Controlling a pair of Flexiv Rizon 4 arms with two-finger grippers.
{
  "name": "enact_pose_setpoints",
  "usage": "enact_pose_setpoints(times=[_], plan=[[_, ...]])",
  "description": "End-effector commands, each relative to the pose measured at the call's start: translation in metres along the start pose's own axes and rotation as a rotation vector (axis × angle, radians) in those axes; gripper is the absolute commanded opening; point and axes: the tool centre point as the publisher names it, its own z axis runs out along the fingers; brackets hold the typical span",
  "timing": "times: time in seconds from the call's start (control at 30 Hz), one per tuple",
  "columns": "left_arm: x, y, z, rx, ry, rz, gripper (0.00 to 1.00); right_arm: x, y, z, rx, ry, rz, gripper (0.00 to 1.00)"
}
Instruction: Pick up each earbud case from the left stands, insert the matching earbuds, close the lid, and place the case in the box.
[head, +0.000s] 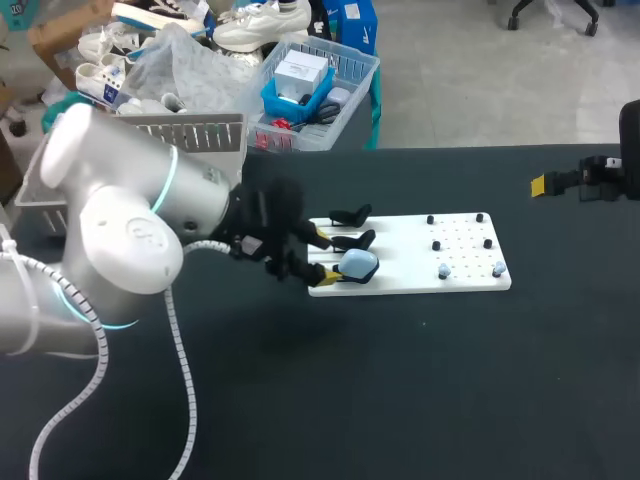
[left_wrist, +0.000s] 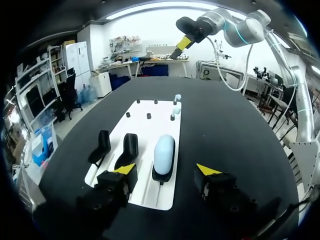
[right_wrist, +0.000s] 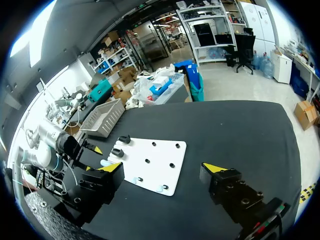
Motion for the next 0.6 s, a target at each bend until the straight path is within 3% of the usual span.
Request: enact_pose_setpoints(times=[0.03,0.6], plan=[[-0.0018,0.0044,0.0069,0.007,-0.006,-0.011,0.76,-0.0003,-0.0009,0.0001,-0.003,0.001,-0.001,1.0],[-0.0037,0.0069,0.0104,0.009,-0.029,-0.041,0.73,-0.0003,-0.0009,0.0001,-0.003,0.001,-0.001,1.0]])
